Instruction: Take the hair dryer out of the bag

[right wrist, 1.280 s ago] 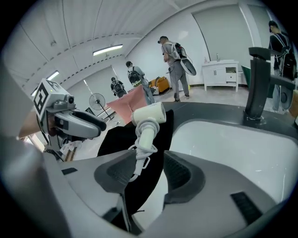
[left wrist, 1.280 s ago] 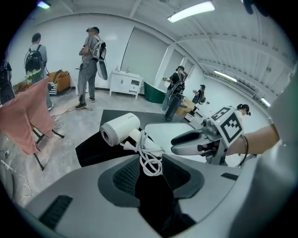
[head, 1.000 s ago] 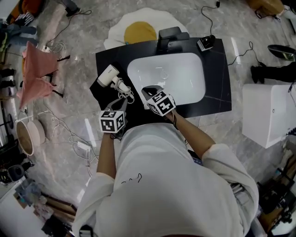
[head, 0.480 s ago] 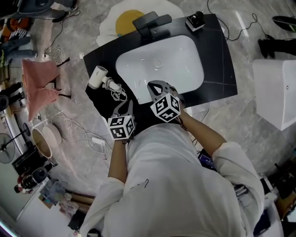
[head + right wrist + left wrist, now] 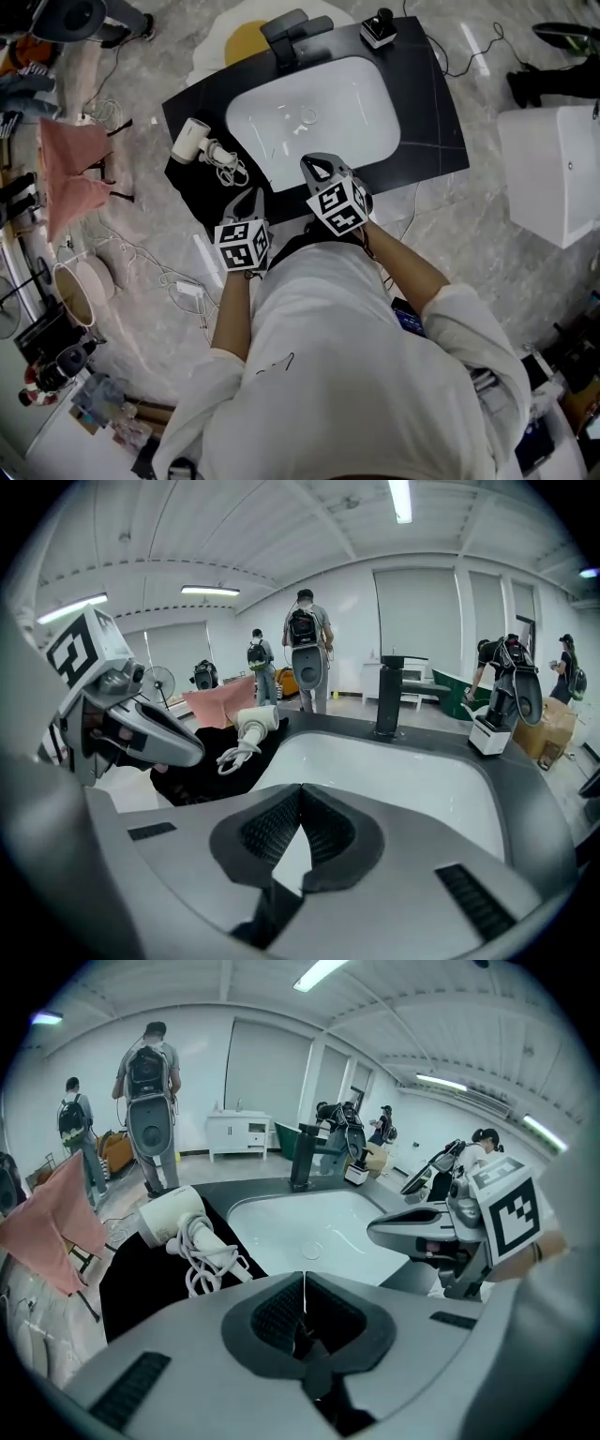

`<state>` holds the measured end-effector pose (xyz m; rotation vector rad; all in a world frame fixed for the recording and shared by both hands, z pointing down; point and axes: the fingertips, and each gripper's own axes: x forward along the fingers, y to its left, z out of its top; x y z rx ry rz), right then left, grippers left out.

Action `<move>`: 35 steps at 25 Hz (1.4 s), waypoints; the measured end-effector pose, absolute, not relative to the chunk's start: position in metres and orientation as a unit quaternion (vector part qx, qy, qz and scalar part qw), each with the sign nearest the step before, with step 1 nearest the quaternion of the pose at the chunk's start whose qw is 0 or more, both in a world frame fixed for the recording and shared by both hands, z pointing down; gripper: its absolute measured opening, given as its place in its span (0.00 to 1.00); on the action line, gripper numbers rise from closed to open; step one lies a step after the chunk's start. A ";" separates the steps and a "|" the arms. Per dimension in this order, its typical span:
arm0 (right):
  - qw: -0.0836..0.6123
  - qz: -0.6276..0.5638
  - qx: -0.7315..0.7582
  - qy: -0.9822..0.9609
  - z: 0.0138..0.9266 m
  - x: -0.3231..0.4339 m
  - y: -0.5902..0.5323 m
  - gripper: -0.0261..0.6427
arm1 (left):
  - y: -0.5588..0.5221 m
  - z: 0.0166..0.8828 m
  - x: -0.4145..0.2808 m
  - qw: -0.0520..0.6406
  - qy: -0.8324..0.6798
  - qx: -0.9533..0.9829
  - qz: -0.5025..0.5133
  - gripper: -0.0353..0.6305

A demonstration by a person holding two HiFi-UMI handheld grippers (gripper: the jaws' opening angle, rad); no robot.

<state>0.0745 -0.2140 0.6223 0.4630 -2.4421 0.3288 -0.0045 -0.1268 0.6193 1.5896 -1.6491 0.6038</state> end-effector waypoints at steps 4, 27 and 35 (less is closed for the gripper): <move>0.314 0.117 0.188 -0.923 0.614 0.083 -0.191 0.03 | -0.106 0.615 0.007 0.368 -0.642 0.637 0.217 0.09; 0.257 0.071 0.257 -0.929 0.518 0.167 -0.099 0.03 | -0.026 0.543 0.080 0.274 -0.675 0.678 0.097 0.09; 0.165 0.025 0.271 -0.948 0.417 0.179 -0.137 0.03 | -0.070 0.446 0.082 0.180 -0.719 0.669 0.052 0.09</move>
